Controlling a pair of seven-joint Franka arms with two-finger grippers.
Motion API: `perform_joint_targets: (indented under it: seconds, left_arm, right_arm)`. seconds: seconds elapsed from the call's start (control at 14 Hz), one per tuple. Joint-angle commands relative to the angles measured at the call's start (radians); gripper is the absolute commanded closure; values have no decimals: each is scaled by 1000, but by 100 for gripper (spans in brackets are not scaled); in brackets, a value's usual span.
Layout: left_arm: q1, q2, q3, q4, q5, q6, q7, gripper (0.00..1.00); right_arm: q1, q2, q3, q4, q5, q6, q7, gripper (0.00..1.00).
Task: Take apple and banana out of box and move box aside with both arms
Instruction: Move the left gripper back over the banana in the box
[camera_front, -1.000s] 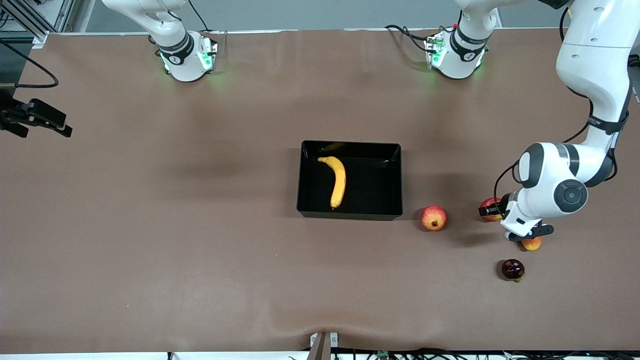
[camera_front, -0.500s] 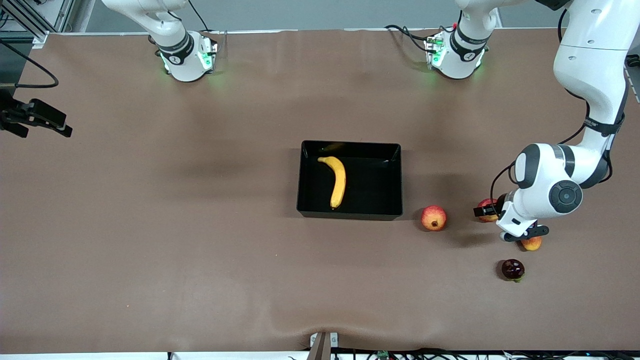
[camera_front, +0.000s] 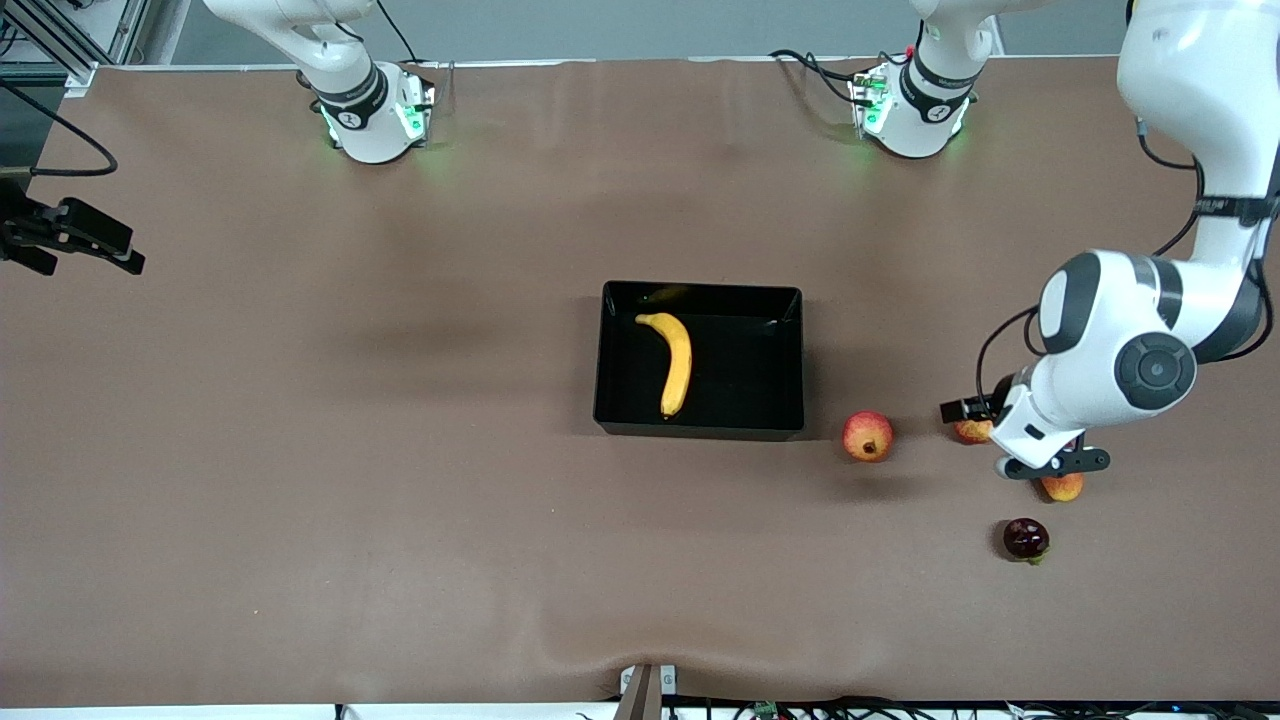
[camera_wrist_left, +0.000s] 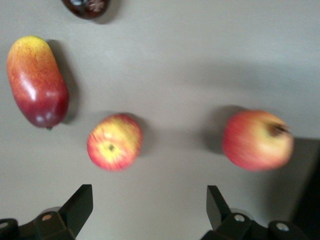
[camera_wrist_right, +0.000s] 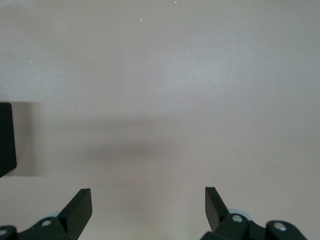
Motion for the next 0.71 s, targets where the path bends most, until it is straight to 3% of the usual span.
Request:
perform_joint_targets:
  seconds: [0.0, 0.21, 0.5, 0.64]
  left_arm:
    - [-3, -24, -103, 19, 6, -55, -120, 0]
    - [-35, -11, -206, 19, 19, -29, -227, 0]
    - [-193, 22, -203, 3, 22, 102, -338, 0]
    - [-265, 61, -205, -9, 99, 193, -433, 0]
  right_arm:
    - [-10, -3, 6, 0, 1, -4, -6, 0]
    - [-10, -3, 6, 0, 1, -4, -6, 0]
    - [-10, -3, 6, 0, 1, -4, -6, 0]
    - [-10, -3, 6, 0, 1, -4, -6, 0]
